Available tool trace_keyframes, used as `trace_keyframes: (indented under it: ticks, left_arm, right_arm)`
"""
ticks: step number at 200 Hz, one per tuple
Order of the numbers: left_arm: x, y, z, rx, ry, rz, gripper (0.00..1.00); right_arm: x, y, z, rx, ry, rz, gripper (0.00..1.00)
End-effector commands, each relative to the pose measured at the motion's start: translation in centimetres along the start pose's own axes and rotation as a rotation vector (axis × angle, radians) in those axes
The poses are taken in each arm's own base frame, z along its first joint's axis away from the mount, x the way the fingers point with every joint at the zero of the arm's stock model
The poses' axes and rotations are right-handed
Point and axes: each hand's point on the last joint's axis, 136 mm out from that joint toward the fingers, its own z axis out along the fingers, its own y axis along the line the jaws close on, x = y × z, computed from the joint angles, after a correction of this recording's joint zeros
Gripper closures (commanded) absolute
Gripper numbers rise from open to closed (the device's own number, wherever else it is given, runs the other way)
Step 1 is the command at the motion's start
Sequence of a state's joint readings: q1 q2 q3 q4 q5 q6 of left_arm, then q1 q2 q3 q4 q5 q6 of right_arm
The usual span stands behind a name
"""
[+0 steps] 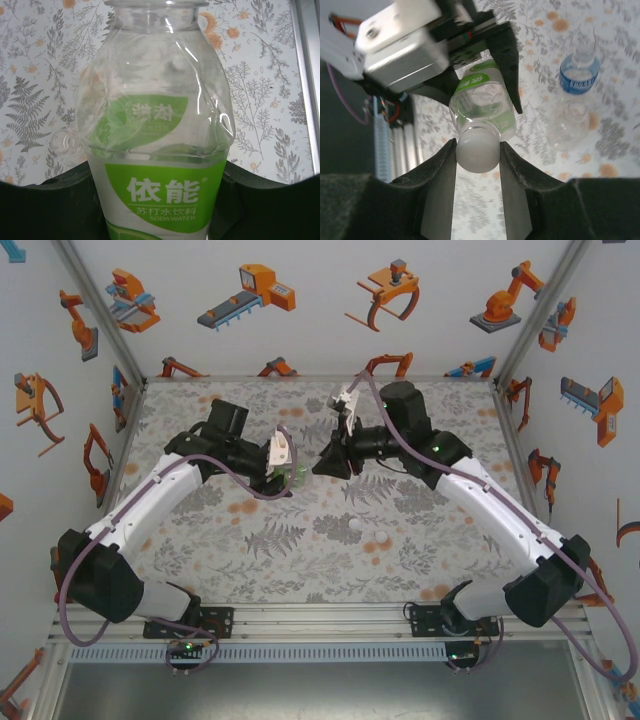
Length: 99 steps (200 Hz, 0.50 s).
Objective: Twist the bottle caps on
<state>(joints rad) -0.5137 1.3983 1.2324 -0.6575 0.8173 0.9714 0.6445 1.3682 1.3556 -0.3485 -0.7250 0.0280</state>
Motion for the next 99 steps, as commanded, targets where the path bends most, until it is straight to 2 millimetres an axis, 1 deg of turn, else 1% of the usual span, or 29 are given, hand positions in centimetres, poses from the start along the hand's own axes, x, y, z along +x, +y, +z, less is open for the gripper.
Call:
trace_keyframes:
  ticks: [1,32,41,57,64,76,86,99]
  left_arm:
    - [-4.1,0.7,-0.5,-0.037,-0.143,0.139,1.00]
    - [-3.1,1.6,-0.1,-0.093,-0.125,0.132,1.00]
    - [-2.9,1.9,0.0,-0.107,-0.119,0.127,1.00]
    - [-2.4,2.1,0.3,-0.116,-0.107,0.117,1.00]
    - [-2.4,2.2,0.3,-0.119,-0.104,0.116,1.00]
    - [-2.2,2.2,0.4,-0.118,-0.098,0.114,1.00]
    - [-2.1,2.2,0.4,-0.121,-0.094,0.112,1.00]
    - [-1.9,2.2,0.5,-0.119,-0.087,0.107,1.00]
  right_arm:
    - [2.1,-2.8,1.5,0.113,0.033,0.412,1.00]
    - [4.0,-5.2,1.8,0.193,0.032,0.906,1.00]
    - [4.9,-5.6,2.2,0.208,0.037,1.041,1.00]
    - [6.9,-6.5,2.5,0.263,0.055,1.222,1.00]
    - [7.2,-6.7,2.8,0.258,0.042,1.264,1.00]
    - [7.0,-7.1,3.0,0.246,-0.003,1.304,1.00]
    - [6.7,-7.4,2.9,0.255,-0.031,1.300,1.00]
    - [6.8,-7.6,2.4,0.297,-0.022,1.270,1.00]
